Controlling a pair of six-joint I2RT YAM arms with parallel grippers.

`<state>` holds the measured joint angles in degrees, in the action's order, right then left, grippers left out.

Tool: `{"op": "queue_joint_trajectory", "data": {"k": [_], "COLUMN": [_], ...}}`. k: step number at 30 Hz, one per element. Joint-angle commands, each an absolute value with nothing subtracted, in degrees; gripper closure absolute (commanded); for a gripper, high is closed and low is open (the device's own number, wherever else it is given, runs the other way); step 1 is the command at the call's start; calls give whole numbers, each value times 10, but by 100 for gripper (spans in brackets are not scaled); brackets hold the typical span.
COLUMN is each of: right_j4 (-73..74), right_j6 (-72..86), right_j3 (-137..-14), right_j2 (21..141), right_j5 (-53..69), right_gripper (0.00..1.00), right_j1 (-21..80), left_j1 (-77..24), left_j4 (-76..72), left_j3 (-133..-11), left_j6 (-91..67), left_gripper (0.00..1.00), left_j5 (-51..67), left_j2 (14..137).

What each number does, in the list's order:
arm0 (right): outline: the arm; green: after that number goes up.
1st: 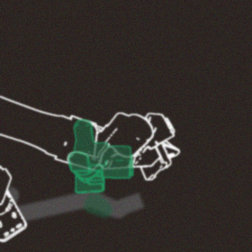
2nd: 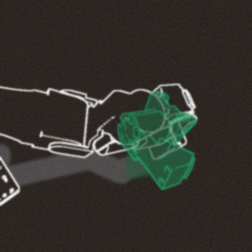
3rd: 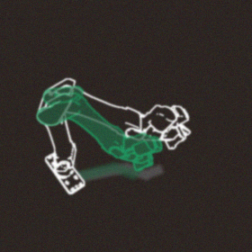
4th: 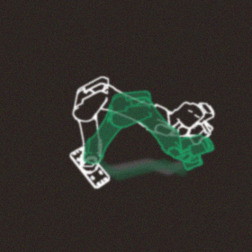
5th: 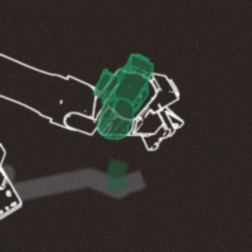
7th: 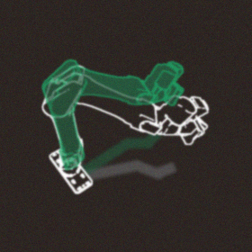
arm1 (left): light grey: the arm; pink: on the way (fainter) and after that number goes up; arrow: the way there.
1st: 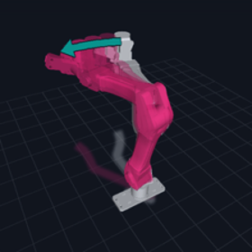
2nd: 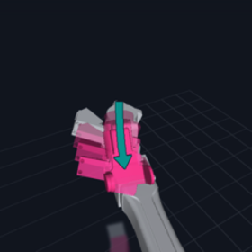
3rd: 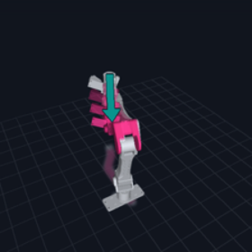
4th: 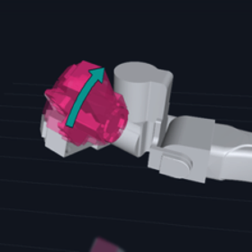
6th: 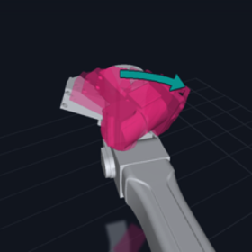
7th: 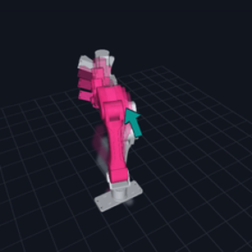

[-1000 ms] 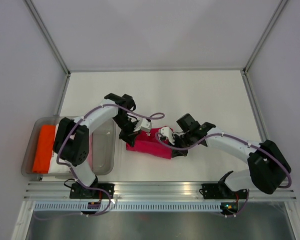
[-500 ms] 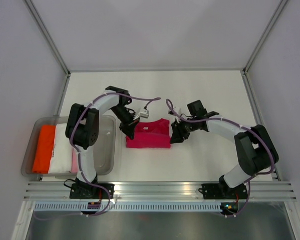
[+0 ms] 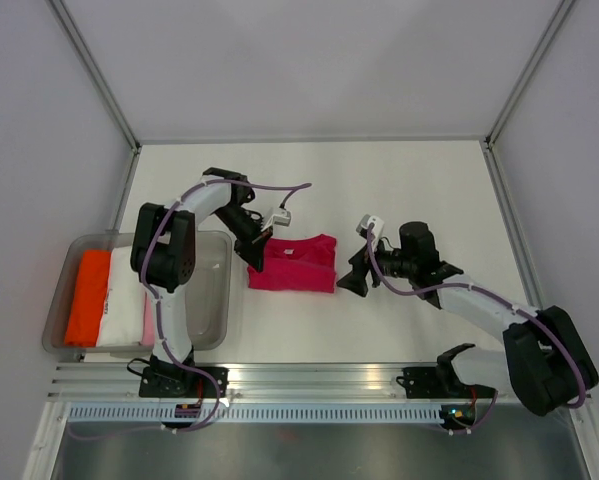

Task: Roll the t-shirts
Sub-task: Roll the tshirt

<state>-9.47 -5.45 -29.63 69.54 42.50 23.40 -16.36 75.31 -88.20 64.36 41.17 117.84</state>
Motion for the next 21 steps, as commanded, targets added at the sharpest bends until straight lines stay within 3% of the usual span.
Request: {"op": "queue_joint_trajectory", "data": {"k": [1,2,3,9,14,15,16,21], "right_j4": [-209,-218,-241,-282,-288,-294,-300,-277], "right_j6": [-69,-69,-63,-31,-11,-7,-2,43], "right_j3": [-297,-306,-309,-302,-305,-307,-307,-323], "right_j2": [746,758,770,824,854,860,871,892], "right_j5": [376,369,355,323,334,331,329,330], "right_gripper": [12,3,2,7,35,50,57,84], "right_j1": [269,278,295,318,320,322,323,323], "left_j1": [-158,-159,-159,-157,-158,-158,-158,-158], "left_j4": [763,762,762,763,761,762,761,763], "left_j3": [-904,-904,-904,-902,-907,-907,-907,-903], "left_j6": [630,631,631,635,632,632,632,633], "left_gripper": [97,97,97,97,97,97,97,97], "left_j5": [439,439,439,435,436,438,436,433], "left_j2": [1187,1187,1187,1181,1183,1182,1182,1180]}}
